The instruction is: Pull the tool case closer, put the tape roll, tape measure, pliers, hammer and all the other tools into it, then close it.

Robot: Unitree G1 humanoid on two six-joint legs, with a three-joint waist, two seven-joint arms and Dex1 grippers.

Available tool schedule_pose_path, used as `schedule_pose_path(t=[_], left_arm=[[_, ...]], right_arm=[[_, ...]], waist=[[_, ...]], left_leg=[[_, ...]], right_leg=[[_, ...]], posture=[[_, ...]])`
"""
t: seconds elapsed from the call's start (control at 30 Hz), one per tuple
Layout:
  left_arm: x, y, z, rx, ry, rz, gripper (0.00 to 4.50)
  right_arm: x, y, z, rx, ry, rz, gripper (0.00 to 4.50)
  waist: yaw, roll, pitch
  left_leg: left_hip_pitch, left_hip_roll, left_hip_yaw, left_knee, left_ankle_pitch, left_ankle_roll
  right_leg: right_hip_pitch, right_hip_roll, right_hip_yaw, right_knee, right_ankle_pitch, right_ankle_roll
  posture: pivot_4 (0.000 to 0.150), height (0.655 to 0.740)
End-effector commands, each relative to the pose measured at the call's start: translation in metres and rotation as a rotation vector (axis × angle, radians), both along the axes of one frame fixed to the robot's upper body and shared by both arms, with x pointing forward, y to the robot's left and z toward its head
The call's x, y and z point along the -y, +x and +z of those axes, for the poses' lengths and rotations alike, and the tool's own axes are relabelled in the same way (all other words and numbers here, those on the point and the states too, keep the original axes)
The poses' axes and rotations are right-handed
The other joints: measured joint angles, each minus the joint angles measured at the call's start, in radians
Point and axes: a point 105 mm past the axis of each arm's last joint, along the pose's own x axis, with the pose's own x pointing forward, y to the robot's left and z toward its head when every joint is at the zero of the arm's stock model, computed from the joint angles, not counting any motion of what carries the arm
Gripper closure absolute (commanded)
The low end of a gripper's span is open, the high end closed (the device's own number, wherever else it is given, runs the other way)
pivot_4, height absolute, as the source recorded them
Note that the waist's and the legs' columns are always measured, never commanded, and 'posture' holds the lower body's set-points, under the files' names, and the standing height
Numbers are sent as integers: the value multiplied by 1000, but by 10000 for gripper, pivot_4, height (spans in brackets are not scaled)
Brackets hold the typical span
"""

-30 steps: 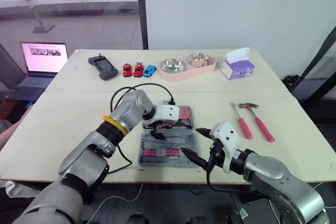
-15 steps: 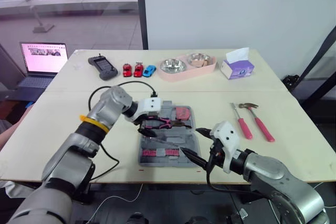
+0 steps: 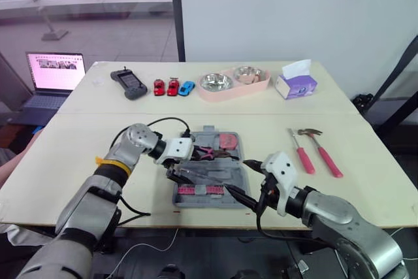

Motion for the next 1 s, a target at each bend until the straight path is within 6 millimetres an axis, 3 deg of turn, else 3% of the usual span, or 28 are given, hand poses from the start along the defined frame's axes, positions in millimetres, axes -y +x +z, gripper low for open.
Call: schedule_pose_path(t=[0.03,0.5,0.6,0.7,1.0], left_arm=[[3,6,0,41,42,-2,1976],[10,14,-14,67,130,21,1976],[10,14,-15,66,131,25,10157],[11,16,-15,63,128,45,23168],[14,16,-12,55,114,49,23168]], right_arm=[[-7,-7,12,47,27,22,0],[-5,-10,12,47,27,-4,0],[-4,-10,12,47,27,-7,0],[-4,-9,12,48,27,-6,0],[-3,-8,11,47,24,-6,0]], waist=[[-2,0,0],[-17,0,0],[-18,0,0],[-16,0,0],[-18,0,0]], left_leg=[[0,0,0,0,0,0],[0,0,-1,0,0,0],[0,0,-1,0,0,0],[0,0,-1,0,0,0],[0,0,-1,0,0,0]], right_leg=[[0,0,0,0,0,0],[-1,0,0,1,0,0],[-1,0,0,1,0,0],[-1,0,0,2,0,0],[-1,0,0,3,0,0]], posture=[[1500,7400],[1500,7400],[1500,7400],[1500,7400],[1500,7400]])
